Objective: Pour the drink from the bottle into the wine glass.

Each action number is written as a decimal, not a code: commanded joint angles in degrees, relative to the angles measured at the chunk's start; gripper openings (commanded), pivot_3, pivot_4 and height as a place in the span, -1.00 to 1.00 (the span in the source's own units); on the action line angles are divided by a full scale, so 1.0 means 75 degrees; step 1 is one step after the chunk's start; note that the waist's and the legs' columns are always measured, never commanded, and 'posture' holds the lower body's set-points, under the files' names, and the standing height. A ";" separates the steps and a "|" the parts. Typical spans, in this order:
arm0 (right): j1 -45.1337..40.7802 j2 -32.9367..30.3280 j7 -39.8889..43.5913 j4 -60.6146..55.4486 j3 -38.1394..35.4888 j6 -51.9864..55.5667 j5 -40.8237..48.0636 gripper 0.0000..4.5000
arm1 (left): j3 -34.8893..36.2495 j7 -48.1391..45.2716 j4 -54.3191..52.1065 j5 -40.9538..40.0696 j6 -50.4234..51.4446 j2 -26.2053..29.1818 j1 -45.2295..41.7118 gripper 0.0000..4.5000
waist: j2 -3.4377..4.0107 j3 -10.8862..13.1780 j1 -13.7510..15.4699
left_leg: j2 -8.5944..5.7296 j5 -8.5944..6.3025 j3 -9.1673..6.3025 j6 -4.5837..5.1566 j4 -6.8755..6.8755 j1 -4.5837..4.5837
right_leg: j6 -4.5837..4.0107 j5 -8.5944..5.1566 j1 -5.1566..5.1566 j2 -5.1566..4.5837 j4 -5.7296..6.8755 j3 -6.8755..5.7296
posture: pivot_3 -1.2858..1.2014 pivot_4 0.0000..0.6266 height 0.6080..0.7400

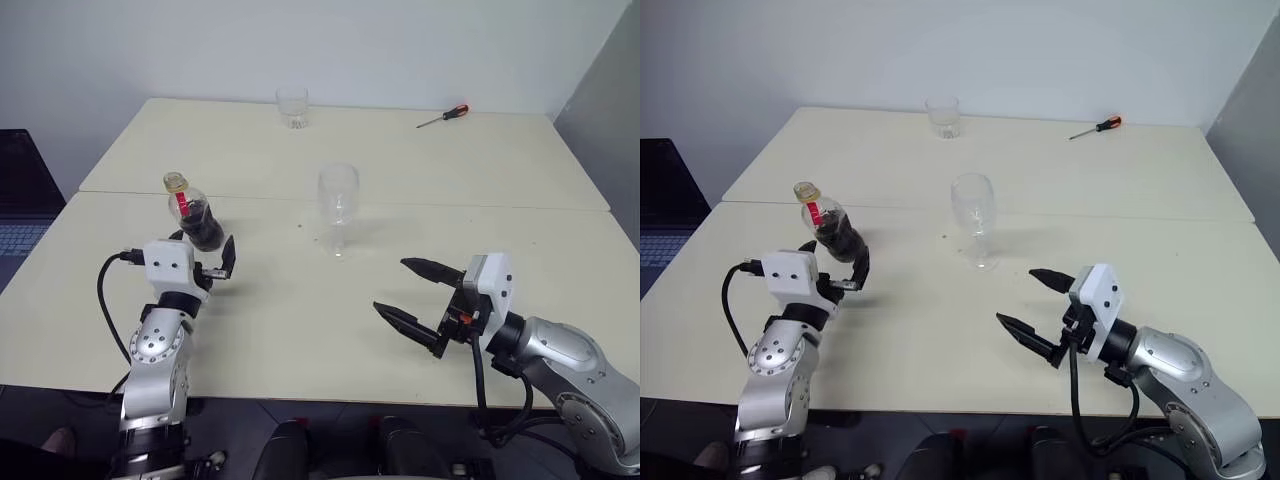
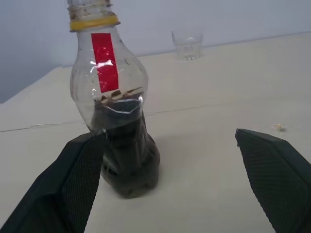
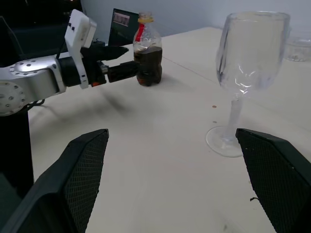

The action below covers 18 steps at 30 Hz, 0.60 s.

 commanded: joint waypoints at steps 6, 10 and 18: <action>-0.0167 -0.0082 -0.0036 -0.0219 -0.0112 0.0035 0.0484 0.99 | 0.0220 0.0254 0.0715 0.0099 -0.0579 0.0042 -0.0440 1.00 | 0.0000 0.0000 -0.0004 | 0.0000 0.0000 -0.0002 0.0000 -0.0002 0.0001 | 0.0003 0.0002 -0.0002 -0.0001 0.0000 0.0000 | 0.03 -0.52 1.00; -0.0162 -0.0121 -0.0032 -0.0259 -0.0105 0.0053 0.0591 0.99 | 0.0280 0.0322 0.1134 0.0087 -0.0822 0.0075 -0.0648 1.00 | 0.0000 0.0000 -0.0003 | 0.0000 0.0000 -0.0003 0.0000 -0.0002 0.0001 | 0.0003 0.0002 -0.0002 -0.0001 0.0000 0.0000 | 0.03 -0.52 1.00; -0.0311 -0.0167 -0.0089 -0.0177 -0.0086 0.0065 0.0645 0.99 | 0.0358 0.0321 0.2033 0.0073 -0.1250 0.0125 -0.1202 1.00 | -0.0001 -0.0001 -0.0003 | -0.0001 0.0000 -0.0002 0.0000 -0.0001 0.0001 | 0.0005 0.0004 -0.0003 -0.0001 0.0001 -0.0001 | 0.03 -0.52 1.00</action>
